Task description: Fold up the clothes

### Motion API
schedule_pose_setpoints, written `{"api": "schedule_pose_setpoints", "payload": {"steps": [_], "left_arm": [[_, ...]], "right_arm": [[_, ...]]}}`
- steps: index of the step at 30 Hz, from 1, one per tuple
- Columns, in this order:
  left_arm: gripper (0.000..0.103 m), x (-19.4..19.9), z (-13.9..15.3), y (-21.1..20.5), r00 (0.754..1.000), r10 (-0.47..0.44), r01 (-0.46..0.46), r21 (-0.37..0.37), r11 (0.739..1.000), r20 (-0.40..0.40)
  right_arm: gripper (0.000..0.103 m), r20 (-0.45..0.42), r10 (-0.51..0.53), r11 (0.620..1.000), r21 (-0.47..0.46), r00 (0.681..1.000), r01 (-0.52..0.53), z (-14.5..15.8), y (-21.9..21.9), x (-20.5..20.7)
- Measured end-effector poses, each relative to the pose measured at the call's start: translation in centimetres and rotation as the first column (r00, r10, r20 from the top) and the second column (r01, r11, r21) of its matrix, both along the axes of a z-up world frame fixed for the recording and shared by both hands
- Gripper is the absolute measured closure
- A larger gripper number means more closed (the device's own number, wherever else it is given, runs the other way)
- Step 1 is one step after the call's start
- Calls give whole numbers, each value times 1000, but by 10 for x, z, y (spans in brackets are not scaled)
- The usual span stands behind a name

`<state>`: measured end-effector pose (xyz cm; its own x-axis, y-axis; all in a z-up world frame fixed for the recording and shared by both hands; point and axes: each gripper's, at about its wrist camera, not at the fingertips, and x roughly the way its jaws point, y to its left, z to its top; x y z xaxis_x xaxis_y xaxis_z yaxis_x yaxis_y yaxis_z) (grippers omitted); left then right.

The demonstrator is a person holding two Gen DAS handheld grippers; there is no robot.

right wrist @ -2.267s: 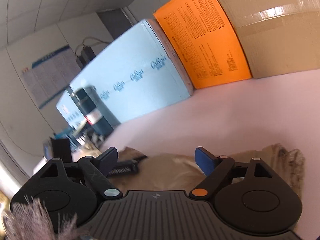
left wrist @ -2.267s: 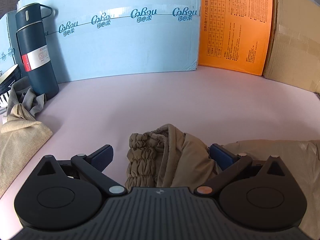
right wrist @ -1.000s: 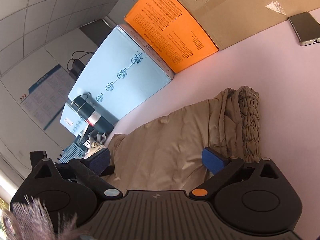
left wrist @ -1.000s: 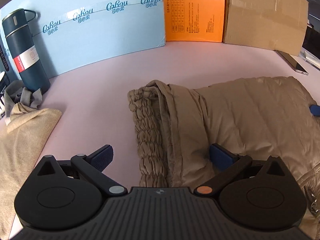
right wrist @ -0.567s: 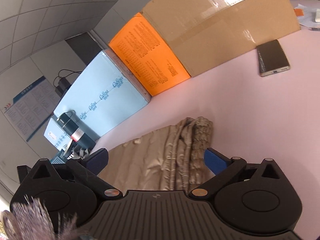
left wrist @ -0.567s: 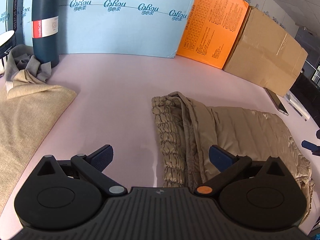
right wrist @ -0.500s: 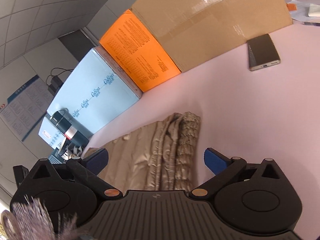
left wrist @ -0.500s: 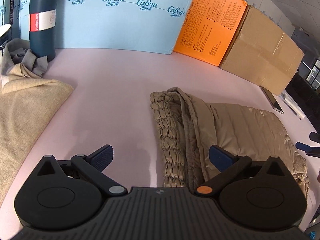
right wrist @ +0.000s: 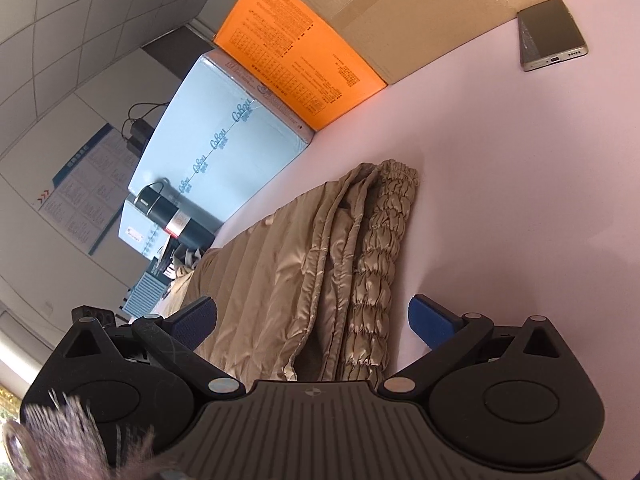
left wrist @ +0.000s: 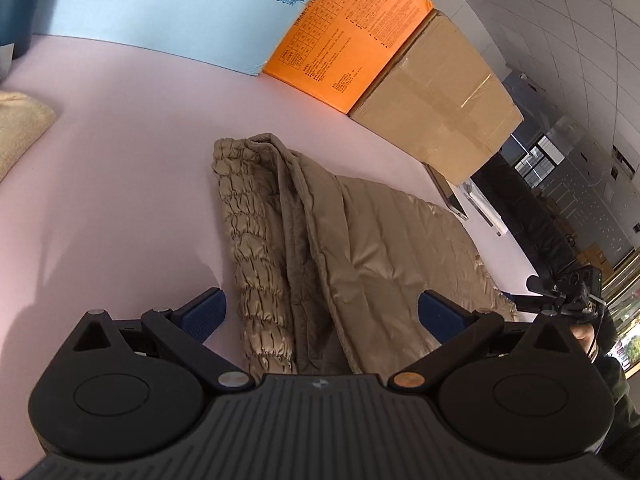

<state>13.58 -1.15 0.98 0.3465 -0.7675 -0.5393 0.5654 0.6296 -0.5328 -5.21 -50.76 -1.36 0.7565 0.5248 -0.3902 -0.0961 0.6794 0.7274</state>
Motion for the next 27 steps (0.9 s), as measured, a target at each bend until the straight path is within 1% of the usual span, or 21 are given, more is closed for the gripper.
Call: {"api": "schedule_pose_setpoints", "payload": {"steps": [3,9,12,14,15,16,17,18,19,20,22,23,24,27], "left_arm": [[0,0,0,-10,1000,-9,8,24,1000,21],[0,-3,1,-28,997,-5,-2,96,995,74],[0,-10,0,-35,992,-6,-12,140,990,128],[1,-18,-2,-39,984,3,-34,170,985,179],[10,-23,-3,-41,976,19,-61,192,979,215],[23,-29,-3,-44,965,36,-96,222,970,259],[28,-37,-4,-46,952,50,-129,247,960,302],[38,-42,-4,-48,943,61,-151,257,955,328],[47,-47,-3,-50,933,74,-174,262,949,351],[50,-52,-3,-52,924,86,-196,267,944,373],[62,-59,-2,-53,907,103,-228,270,936,408],[64,-61,-1,-52,902,109,-237,266,934,419],[69,-62,0,-51,897,116,-244,260,934,426],[80,-65,3,-46,892,137,-258,237,937,431]], "right_arm": [[0,3,26,1000,-4,1000,-26,0,6,8],[0,13,26,1000,-12,1000,-26,0,13,25],[0,29,5,1000,-8,1000,-5,-1,14,27],[1,41,1,999,-44,999,1,-1,19,26],[7,47,2,997,-73,999,2,-1,22,25],[17,49,-5,994,-112,999,10,-1,25,23],[62,39,-24,990,-140,999,29,-3,26,22],[75,21,-41,990,-131,999,43,-7,25,22],[77,21,-45,993,-113,999,47,-9,25,22],[79,31,-43,990,-130,999,47,-9,26,21],[80,49,-44,985,-167,998,52,-8,31,19],[80,58,-45,982,-182,997,55,-7,33,18],[80,64,-47,980,-190,997,58,-7,35,18],[80,82,-48,978,-201,995,64,-5,36,16]]}}
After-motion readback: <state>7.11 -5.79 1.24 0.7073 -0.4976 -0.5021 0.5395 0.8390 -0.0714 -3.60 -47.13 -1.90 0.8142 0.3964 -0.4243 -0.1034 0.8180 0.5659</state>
